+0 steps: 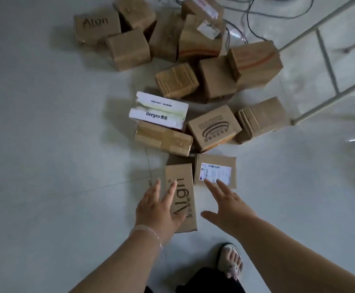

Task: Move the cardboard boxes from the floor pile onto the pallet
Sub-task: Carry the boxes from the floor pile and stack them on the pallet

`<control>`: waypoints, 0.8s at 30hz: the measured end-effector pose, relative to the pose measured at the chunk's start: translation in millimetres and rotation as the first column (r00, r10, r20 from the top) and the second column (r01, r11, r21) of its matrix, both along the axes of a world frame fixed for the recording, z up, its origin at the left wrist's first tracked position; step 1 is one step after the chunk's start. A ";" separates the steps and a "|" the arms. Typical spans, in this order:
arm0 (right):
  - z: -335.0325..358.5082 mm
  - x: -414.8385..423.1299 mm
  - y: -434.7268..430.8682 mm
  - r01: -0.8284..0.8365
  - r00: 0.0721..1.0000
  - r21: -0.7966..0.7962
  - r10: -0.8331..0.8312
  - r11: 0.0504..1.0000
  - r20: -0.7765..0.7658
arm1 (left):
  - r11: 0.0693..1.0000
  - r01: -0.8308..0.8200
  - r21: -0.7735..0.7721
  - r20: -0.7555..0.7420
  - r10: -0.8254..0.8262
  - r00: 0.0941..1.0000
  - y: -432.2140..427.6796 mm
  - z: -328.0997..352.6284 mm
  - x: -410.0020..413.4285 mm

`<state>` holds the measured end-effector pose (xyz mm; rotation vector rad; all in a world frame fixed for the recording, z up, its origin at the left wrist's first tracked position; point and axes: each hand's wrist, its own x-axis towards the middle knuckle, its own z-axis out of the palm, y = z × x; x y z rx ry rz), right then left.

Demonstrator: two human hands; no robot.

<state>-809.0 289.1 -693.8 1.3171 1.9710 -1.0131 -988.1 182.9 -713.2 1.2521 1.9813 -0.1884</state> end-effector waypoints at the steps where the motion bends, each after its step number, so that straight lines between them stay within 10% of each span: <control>1: -32.4 -5.0 -3.4 -0.005 1.000 -0.017 0.005 1.000 -0.010 | 1.000 -0.021 0.001 0.001 0.021 1.000 -3.4 -31.7 0.6; 13: -254.0 -12.7 -59.0 0.019 0.985 -0.020 -0.022 1.000 -0.172 | 0.988 -0.150 -0.047 0.319 0.157 0.935 -35.9 -251.4 16.1; 24: -125.3 -68.7 -53.2 0.077 0.940 -0.007 -0.075 0.997 -0.334 | 0.915 -0.380 0.132 0.384 0.306 0.871 -55.9 -110.2 -38.7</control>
